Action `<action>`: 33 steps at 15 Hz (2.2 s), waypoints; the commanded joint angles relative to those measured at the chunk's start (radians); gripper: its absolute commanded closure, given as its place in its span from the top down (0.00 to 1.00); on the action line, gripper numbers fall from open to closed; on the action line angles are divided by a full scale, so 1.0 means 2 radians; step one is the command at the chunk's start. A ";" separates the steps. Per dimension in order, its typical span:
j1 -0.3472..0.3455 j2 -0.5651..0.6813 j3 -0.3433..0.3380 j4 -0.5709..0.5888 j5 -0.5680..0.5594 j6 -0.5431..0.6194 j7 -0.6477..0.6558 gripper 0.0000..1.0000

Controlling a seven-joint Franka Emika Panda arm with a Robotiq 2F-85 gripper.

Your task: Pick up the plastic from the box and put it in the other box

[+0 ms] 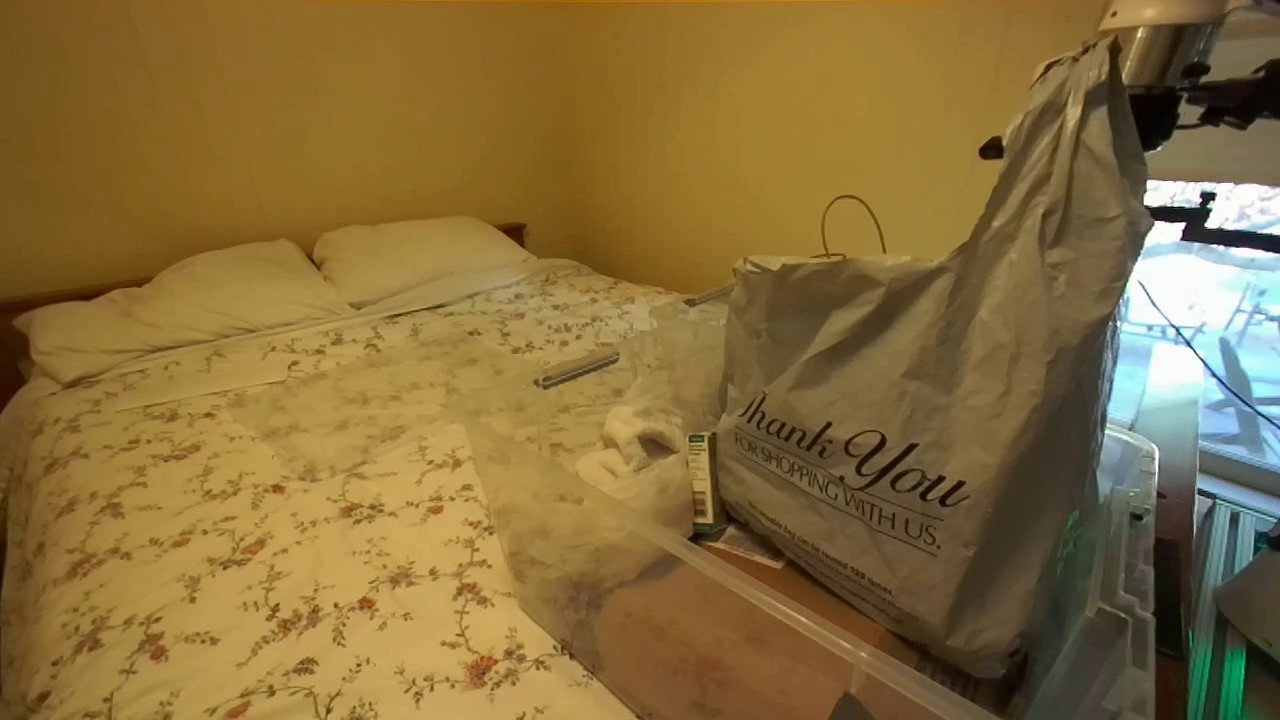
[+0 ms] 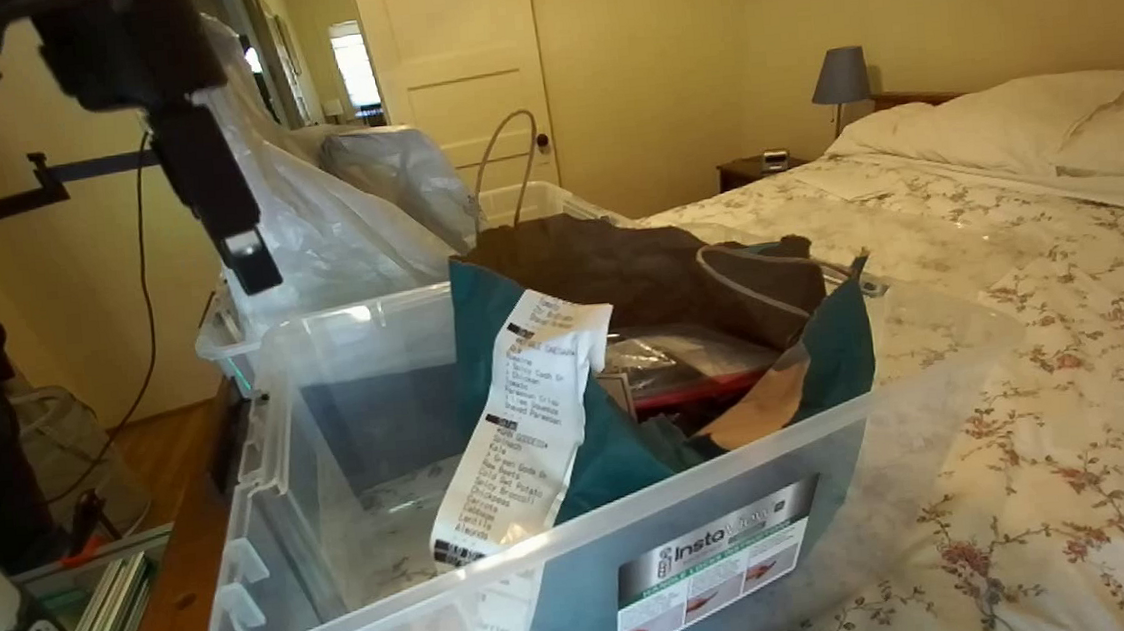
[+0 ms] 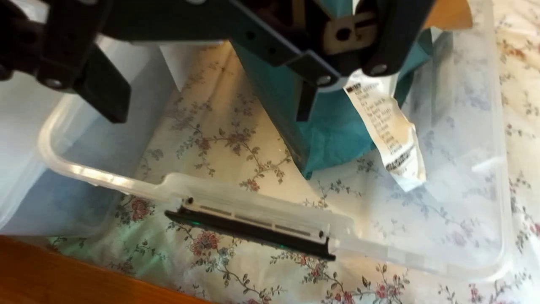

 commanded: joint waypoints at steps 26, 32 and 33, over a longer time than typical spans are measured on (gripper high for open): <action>0.184 0.100 0.082 0.254 0.203 -0.104 -0.316 1.00; 0.180 0.109 0.121 0.229 0.190 0.000 -0.288 1.00; 0.180 0.111 0.125 0.220 0.185 0.019 -0.286 1.00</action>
